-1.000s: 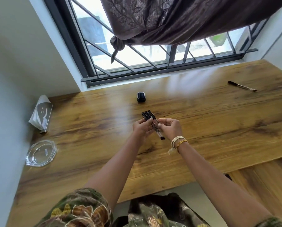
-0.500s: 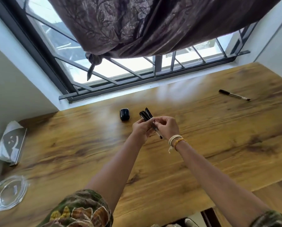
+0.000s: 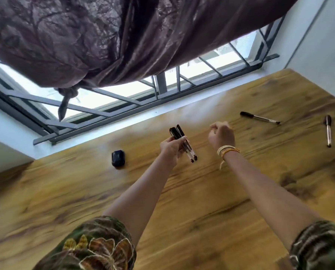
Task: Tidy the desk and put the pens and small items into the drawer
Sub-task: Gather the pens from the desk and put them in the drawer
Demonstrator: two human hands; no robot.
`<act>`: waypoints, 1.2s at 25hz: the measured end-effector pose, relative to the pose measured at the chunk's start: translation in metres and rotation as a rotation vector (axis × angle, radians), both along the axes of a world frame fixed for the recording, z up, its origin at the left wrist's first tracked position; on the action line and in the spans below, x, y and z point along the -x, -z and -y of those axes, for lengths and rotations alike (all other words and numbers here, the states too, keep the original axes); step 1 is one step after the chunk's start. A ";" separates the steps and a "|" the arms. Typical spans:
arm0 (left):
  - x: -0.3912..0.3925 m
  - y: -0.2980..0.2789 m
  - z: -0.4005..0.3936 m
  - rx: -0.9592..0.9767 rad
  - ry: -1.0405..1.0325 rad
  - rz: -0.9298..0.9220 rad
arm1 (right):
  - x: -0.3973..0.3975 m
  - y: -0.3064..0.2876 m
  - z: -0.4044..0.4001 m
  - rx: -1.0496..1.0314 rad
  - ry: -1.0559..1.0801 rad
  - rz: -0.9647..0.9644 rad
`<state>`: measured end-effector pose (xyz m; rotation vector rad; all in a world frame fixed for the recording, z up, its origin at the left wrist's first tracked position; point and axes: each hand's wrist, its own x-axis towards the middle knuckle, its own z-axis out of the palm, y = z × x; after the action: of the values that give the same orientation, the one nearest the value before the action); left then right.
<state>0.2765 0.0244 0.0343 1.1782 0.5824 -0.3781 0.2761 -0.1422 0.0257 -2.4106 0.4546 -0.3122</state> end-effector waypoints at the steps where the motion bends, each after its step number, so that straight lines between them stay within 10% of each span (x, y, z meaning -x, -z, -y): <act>1: -0.004 0.002 0.007 -0.001 0.015 0.002 | -0.007 0.001 0.015 0.039 0.036 0.010; 16: -0.016 0.018 0.032 0.018 0.016 -0.042 | -0.029 0.017 0.094 0.463 0.155 -0.195; 23: 0.000 0.010 0.049 0.130 0.009 -0.062 | -0.007 0.000 0.026 -0.487 -0.009 -0.137; 30: 0.012 0.010 0.054 0.151 0.014 -0.044 | 0.016 -0.002 0.005 -0.580 -0.024 -0.129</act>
<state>0.2650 -0.0301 0.0245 1.0319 0.5747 -0.4528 0.2598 -0.1468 0.0278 -1.8707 0.4943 -0.0044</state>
